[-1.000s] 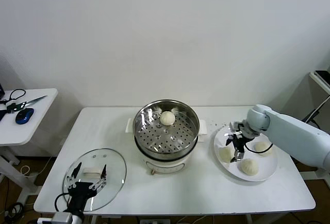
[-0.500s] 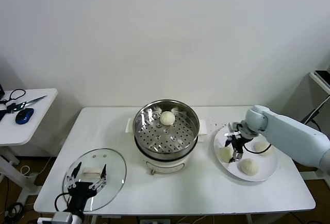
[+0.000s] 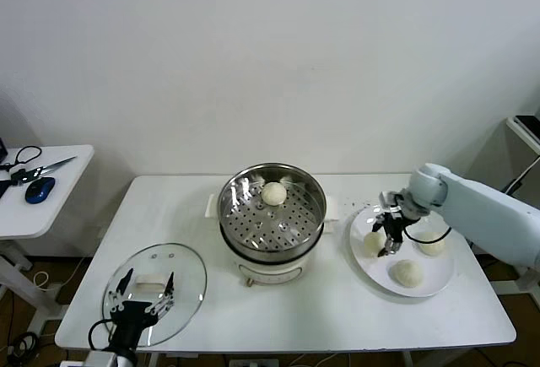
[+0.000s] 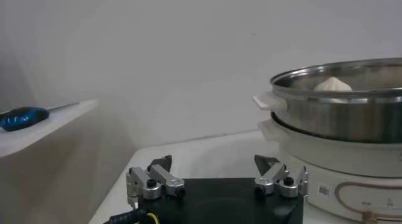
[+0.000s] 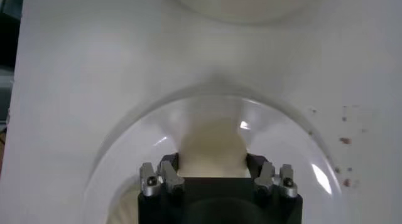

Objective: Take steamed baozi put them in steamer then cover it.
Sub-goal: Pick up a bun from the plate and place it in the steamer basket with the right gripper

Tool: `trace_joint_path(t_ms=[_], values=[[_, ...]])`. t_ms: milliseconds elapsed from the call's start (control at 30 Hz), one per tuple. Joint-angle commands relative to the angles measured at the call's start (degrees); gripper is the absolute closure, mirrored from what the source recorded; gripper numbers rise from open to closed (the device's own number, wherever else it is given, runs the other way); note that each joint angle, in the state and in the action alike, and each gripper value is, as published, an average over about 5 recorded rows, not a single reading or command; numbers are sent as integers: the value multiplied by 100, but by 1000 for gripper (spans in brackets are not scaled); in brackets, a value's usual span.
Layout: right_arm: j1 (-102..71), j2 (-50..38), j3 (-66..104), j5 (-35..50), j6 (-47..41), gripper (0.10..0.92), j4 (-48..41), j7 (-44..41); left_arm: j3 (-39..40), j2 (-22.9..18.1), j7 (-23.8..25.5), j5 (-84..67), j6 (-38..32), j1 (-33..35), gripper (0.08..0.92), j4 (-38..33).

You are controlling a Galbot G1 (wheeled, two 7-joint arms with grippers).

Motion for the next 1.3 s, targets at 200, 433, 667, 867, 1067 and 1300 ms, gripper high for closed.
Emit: trace_joint_path(t_ms=[200, 433, 667, 867, 1067, 1300], values=[[3521, 898, -2298, 2314, -131, 330, 166, 5, 199, 2, 1, 54, 29, -120, 177, -28], [3457, 1889, -2163, 3049, -484, 330, 138, 297, 228, 23, 20, 61, 74, -217, 177, -96], [2969, 2999, -2042, 3185, -715, 330, -3, 578, 250, 91, 18, 23, 51, -252, 177, -54], [2541, 3583, -2112, 3261, -799, 330, -124, 757, 229, 123, 18, -33, 25, -248, 177, -41], [2101, 3839, -2207, 3171, -845, 330, -190, 866, 198, 131, 16, -65, -2, -233, 177, -18], [1708, 3857, -2255, 2905, -846, 330, -305, 940, 181, 132, 13, -84, -16, -228, 177, 11]])
